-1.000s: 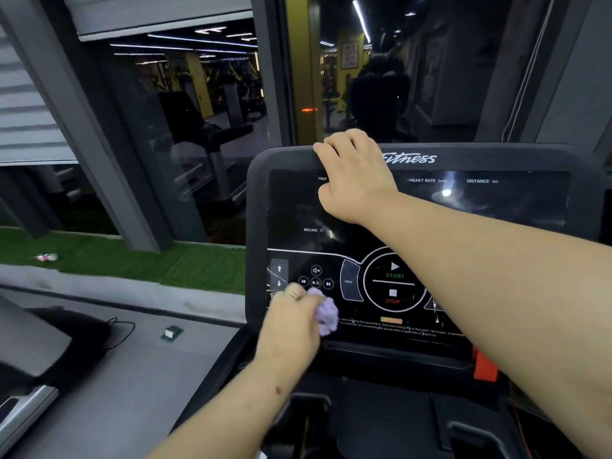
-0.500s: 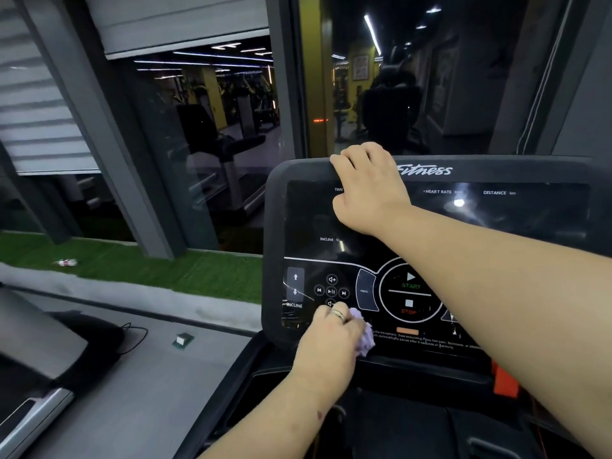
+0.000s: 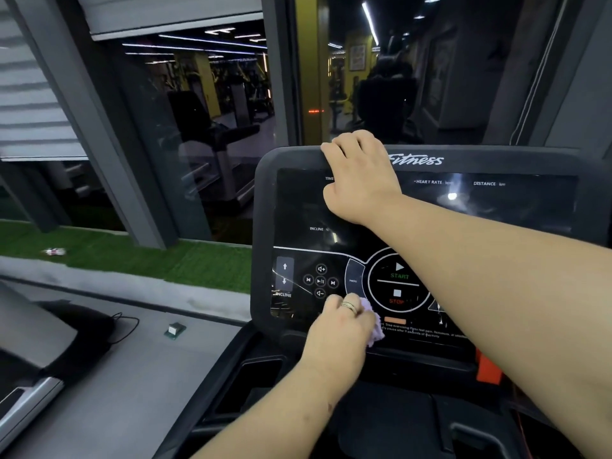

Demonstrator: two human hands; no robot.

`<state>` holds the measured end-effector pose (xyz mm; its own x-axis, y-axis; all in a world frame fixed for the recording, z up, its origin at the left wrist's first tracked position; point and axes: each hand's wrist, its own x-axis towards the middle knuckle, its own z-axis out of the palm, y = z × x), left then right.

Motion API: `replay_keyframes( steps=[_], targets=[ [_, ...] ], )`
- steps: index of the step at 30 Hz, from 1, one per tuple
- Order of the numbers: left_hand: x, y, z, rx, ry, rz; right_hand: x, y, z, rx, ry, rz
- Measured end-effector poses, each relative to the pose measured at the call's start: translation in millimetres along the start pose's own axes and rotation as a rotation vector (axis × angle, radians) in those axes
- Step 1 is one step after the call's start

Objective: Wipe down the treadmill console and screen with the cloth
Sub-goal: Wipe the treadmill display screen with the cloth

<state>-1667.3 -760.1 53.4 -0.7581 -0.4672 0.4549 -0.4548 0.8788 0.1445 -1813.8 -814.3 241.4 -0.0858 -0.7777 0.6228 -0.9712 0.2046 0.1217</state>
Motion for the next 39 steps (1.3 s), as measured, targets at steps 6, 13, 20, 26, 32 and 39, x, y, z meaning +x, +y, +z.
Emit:
replay_keyframes(
  steps=[6,13,20,26,32,39],
  targets=[
    [-10,-44,-15,0.020,0.000,-0.166,-1,4,0,0.016,0.003,0.000],
    [-1,26,2,0.023,-0.099,0.022,0,5,0,0.007,-0.001,-0.019],
    [-2,-40,-12,-0.009,0.084,-0.228,-1,7,0,0.026,0.008,-0.032],
    [-3,7,11,-0.059,0.031,-0.032,0,8,1,0.015,0.009,-0.045],
    [3,-53,-18,0.010,0.115,-0.201,-1,7,2,0.023,0.023,-0.035],
    [0,-46,-11,0.029,-0.011,-0.044,0,8,2,0.011,0.019,-0.045]
  ],
)
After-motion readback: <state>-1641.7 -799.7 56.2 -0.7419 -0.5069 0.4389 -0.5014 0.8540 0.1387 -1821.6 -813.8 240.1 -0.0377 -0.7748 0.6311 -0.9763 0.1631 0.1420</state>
